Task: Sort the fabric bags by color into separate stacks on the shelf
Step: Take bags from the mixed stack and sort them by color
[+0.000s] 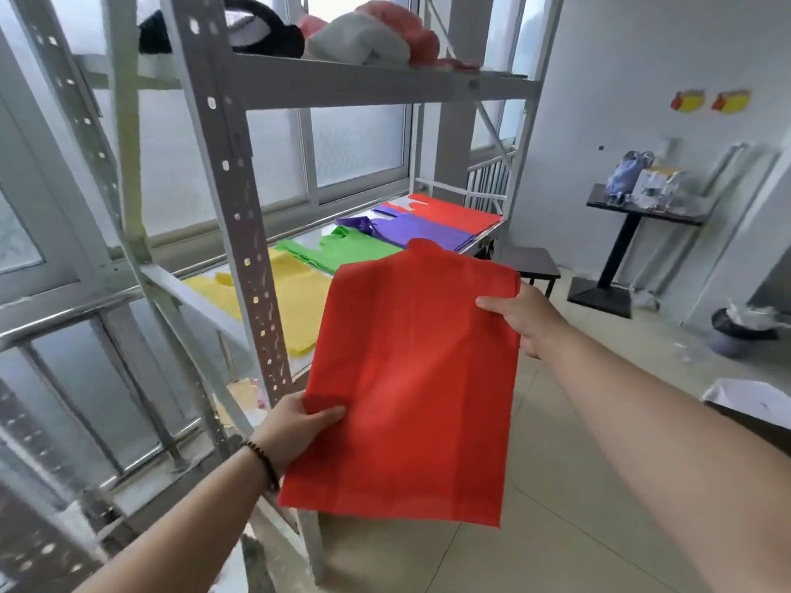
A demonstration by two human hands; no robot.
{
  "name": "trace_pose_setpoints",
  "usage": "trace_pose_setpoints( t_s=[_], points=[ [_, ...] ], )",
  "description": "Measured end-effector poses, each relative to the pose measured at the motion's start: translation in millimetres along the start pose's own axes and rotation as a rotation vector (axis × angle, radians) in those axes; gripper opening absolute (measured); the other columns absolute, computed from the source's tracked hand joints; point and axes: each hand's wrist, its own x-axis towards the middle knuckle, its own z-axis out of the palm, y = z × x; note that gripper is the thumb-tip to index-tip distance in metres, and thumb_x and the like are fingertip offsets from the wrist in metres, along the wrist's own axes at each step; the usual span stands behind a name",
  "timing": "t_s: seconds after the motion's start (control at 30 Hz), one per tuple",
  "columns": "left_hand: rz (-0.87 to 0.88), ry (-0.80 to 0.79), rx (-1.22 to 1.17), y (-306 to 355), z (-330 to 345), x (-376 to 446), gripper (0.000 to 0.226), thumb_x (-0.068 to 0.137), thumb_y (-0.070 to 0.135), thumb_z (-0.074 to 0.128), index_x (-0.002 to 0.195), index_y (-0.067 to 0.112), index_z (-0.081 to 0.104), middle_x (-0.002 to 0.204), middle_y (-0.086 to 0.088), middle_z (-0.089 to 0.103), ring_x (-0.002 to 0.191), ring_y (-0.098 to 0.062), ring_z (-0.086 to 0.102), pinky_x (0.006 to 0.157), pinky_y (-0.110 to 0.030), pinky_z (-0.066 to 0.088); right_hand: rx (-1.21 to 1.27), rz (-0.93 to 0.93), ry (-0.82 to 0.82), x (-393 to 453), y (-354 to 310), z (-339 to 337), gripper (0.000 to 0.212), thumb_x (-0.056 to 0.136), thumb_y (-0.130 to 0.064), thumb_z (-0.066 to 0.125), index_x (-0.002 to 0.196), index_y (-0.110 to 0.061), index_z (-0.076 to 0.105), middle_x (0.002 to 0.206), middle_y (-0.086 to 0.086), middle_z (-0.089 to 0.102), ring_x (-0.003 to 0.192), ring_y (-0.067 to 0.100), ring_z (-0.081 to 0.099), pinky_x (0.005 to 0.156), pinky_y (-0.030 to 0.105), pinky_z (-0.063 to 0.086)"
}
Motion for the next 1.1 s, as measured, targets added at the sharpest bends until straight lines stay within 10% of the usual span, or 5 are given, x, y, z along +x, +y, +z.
trace_pose_setpoints(
  t_s=[0.53,0.73,0.9,1.1],
  points=[
    [-0.011,-0.141,0.014,68.9,133.8,241.2,0.011,0.075,0.011,0.075,0.085,0.011,0.069,0.077,-0.006,0.073,0.064,-0.019,0.066,0.078,-0.037,0.056,0.027,0.066,0.099,234.7,-3.9,-120.7,0.020,0.083,-0.002,0.067,0.090,-0.021,0.061,0.104,0.008,0.067,0.098,0.029,0.063,0.091,0.047,0.051],
    [0.013,-0.076,0.005,106.8,220.2,314.7,0.008,0.075,0.011,0.075,0.076,0.014,0.068,0.063,0.005,0.072,0.065,-0.019,0.063,0.077,-0.036,0.053,-0.015,0.039,0.072,340.7,-19.6,-187.0,0.034,0.081,-0.003,0.068,0.114,-0.010,0.058,0.118,0.014,0.063,0.105,0.031,0.062,0.096,0.050,0.048],
    [0.018,-0.028,-0.057,136.5,279.0,373.0,0.026,0.047,0.034,0.077,0.069,0.022,0.075,0.090,-0.017,0.072,0.084,-0.028,0.065,0.087,-0.048,0.052,-0.095,-0.001,0.026,418.7,-43.2,-234.0,0.054,0.077,-0.020,0.075,0.127,-0.019,0.054,0.122,0.004,0.062,0.111,0.027,0.060,0.099,0.049,0.046],
    [-0.007,0.050,-0.077,161.3,322.6,432.4,0.013,0.067,0.014,0.077,0.076,0.015,0.068,0.060,0.007,0.071,0.065,-0.020,0.063,0.083,-0.043,0.052,-0.054,-0.010,-0.056,498.2,-53.4,-253.9,0.046,0.085,-0.006,0.064,0.129,-0.014,0.050,0.119,0.007,0.059,0.105,0.025,0.058,0.086,0.041,0.049]
  ],
)
